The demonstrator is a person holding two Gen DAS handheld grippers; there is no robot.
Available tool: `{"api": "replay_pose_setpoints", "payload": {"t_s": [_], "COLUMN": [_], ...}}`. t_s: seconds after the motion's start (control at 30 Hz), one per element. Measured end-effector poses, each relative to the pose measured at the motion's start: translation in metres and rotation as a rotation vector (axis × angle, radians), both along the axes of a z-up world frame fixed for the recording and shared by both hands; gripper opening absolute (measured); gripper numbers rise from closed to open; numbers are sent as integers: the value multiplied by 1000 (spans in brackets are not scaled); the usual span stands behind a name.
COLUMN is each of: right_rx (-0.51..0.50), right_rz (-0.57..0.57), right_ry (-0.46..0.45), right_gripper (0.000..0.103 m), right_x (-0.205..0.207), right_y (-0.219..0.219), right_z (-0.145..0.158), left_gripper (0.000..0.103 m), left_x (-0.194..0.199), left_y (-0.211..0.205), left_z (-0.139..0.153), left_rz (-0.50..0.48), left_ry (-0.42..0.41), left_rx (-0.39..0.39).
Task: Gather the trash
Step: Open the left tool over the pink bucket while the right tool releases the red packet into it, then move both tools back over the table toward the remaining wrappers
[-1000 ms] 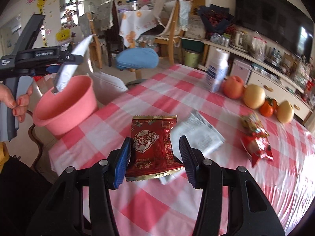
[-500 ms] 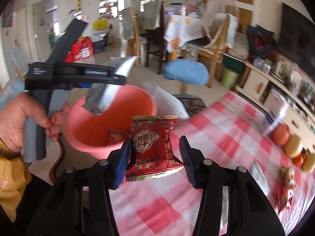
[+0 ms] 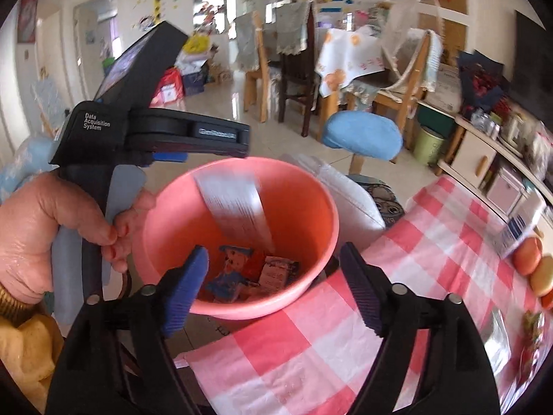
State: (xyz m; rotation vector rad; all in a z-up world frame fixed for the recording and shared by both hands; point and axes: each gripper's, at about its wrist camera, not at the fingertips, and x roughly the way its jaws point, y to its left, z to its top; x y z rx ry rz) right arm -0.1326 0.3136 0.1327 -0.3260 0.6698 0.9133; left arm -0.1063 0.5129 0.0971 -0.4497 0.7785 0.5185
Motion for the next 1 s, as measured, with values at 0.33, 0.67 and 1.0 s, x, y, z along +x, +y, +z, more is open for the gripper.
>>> {"api": "replay_pose_setpoints", "payload": {"t_s": [0.33,0.67,1.0], "right_rx": [-17,-18,-3], "right_rz": [-116,-169,-221], "right_ry": [-20,3,-2], "right_gripper": [92,93,93], "right_x": [-5,-13,-15], "right_y": [-54,-91,-124], "right_z": [-7,-21,-17], "left_gripper": [85,85,85], "left_x": [5,20,32], "left_y": [-26,-66,-100], "left_z": [19,29,39], "left_rz": [-52,-152,-221], "left_ry": [-51,-66,-74], "left_rx": [39,68,87]}}
